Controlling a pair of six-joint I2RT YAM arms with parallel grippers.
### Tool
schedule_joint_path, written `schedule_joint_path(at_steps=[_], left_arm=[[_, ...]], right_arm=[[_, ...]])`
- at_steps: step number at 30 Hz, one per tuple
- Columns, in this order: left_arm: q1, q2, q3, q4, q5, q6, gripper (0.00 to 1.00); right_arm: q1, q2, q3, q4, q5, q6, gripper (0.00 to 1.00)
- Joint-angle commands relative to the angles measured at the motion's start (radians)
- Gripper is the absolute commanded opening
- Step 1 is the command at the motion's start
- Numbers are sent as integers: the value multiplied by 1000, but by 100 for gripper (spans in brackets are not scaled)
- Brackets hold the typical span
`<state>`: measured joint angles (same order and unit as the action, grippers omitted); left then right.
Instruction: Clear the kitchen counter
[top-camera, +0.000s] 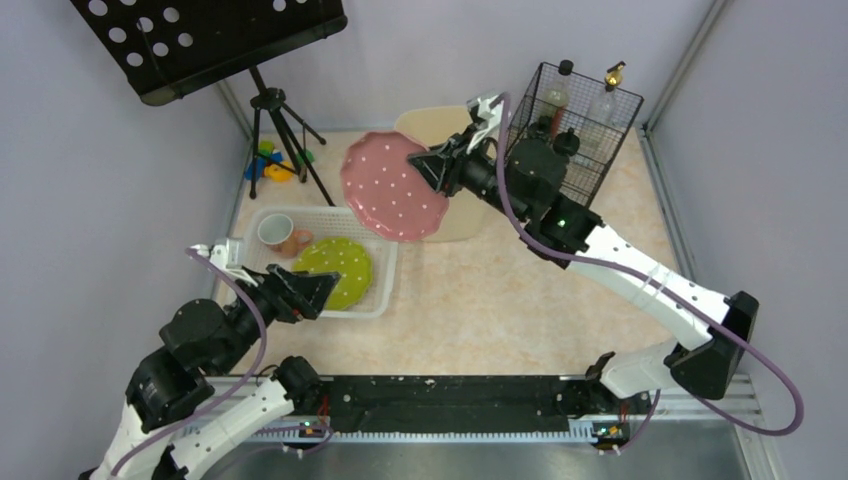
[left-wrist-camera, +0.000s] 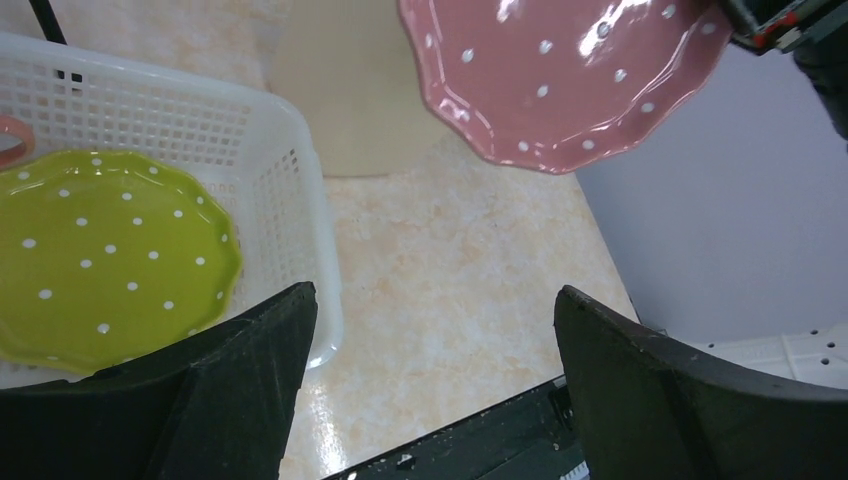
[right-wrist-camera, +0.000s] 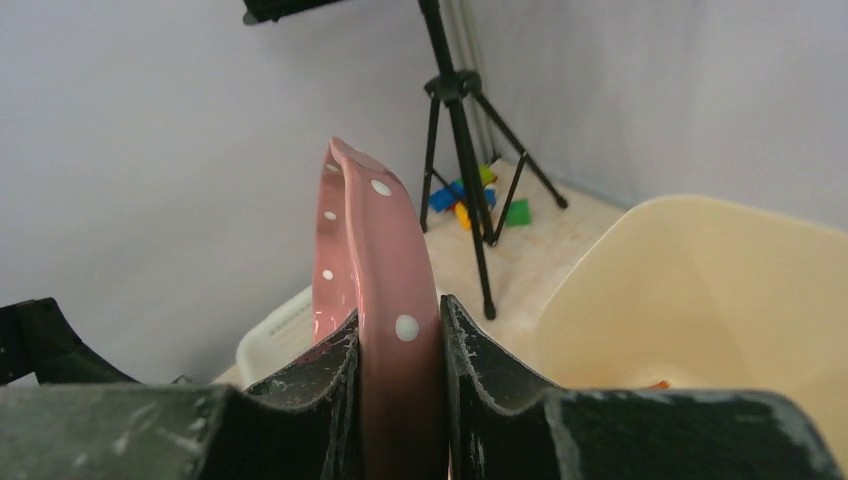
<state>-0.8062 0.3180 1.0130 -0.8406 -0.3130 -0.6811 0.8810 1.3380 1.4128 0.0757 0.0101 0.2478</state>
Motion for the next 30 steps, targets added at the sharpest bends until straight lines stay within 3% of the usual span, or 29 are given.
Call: schedule_joint_path(at_steps=[1, 12, 30], left_arm=[[1, -30, 29, -3, -22, -14, 92], [0, -48, 42, -48, -30, -27, 91], [1, -71, 27, -78, -45, -26, 91]], right_arm=[[0, 21, -4, 182, -62, 177, 0], [63, 247, -8, 286, -100, 285, 0], [152, 606, 169, 283, 143, 432, 0]])
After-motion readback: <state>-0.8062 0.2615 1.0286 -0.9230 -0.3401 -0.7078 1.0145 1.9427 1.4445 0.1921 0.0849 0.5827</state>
